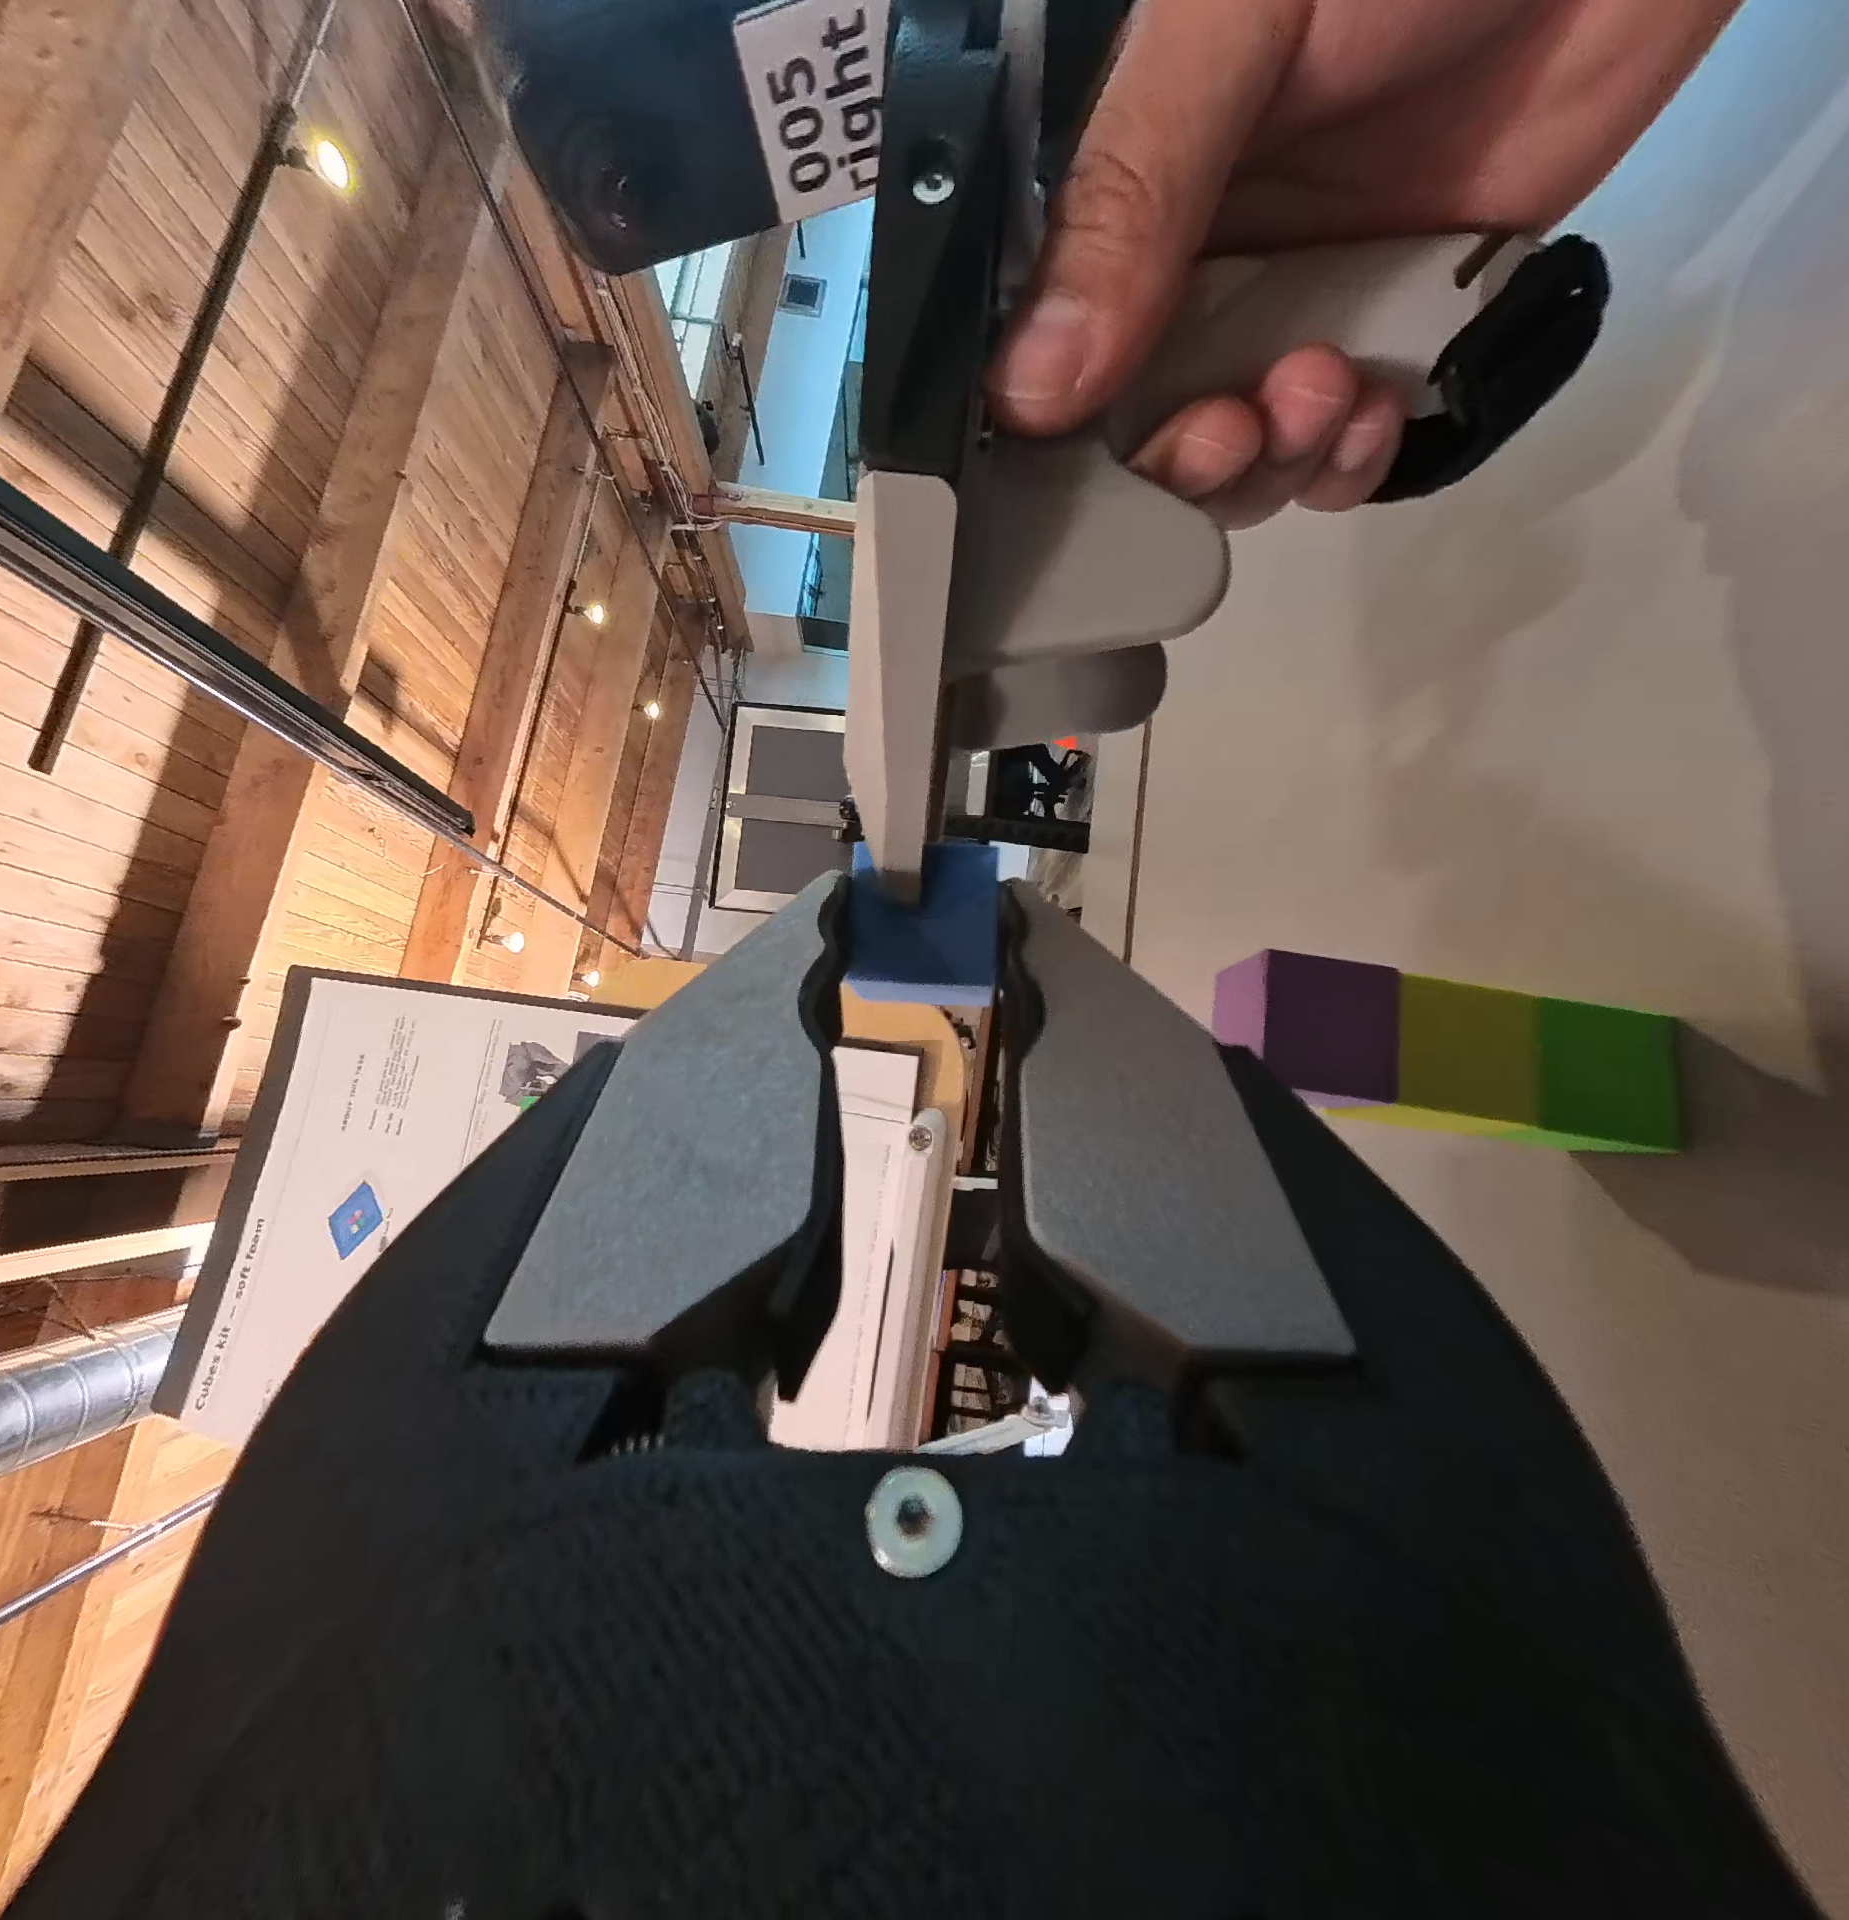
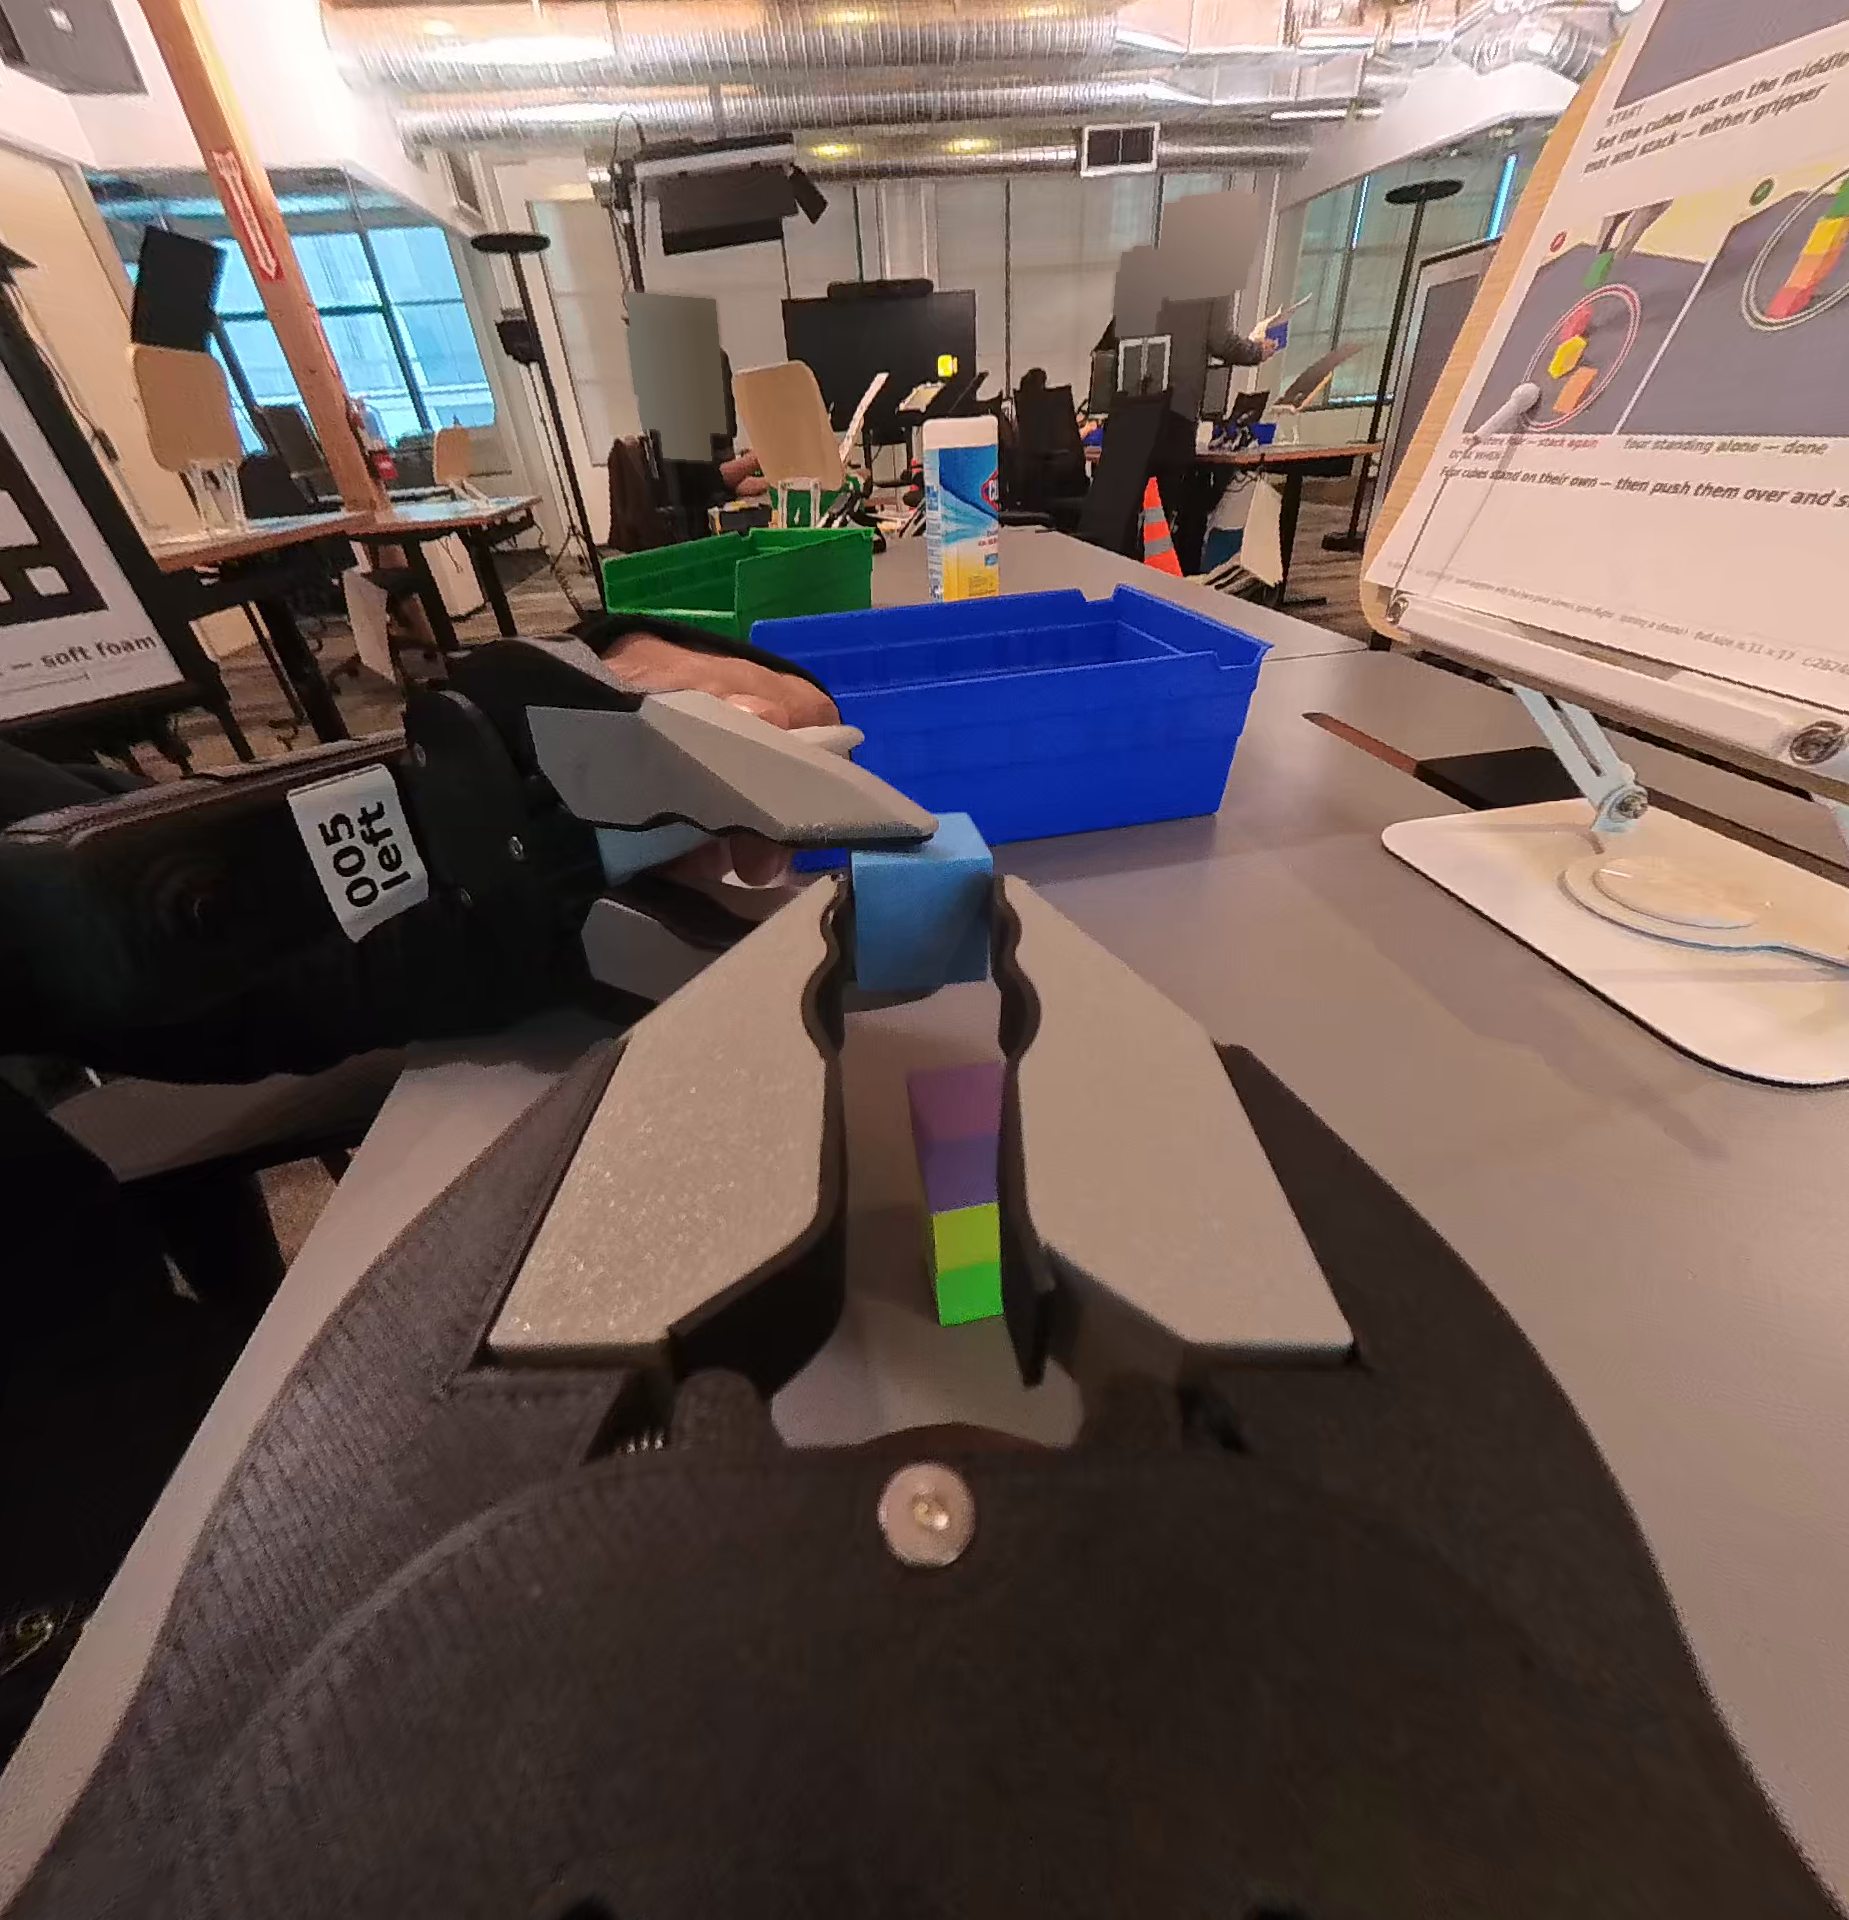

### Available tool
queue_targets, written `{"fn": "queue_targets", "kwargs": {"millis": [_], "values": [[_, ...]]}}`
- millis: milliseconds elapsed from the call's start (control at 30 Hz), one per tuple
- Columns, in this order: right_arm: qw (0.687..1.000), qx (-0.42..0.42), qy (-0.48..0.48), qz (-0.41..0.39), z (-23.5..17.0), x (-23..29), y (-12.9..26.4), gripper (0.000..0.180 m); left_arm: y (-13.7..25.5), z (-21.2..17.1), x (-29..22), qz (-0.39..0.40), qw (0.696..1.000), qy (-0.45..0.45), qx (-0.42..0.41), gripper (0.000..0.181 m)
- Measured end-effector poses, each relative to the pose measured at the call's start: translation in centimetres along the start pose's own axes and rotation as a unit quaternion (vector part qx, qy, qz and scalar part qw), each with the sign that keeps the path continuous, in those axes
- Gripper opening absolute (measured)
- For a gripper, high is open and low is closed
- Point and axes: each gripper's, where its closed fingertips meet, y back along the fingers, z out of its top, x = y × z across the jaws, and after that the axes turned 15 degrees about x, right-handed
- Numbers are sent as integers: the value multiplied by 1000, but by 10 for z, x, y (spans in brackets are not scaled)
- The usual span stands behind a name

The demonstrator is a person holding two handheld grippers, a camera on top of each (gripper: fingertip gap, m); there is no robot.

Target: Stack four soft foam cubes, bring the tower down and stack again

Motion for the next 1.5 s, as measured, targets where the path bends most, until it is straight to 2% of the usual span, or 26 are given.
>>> {"fn": "queue_targets", "kwargs": {"millis": [333, 967, 1500], "values": [[999, -35, -33, 25, 2, -1, -1, 24, -1, -1, 1, 4, 1000, 2, 2, 25], [998, 44, -16, 34, -19, -2, -5, 23, -2, -3, -19, -29, 998, -63, 10, 26], [998, 56, -13, 33, -23, -3, -5, 23, -2, -3, -22, -33, 998, -57, 8, 26]]}}
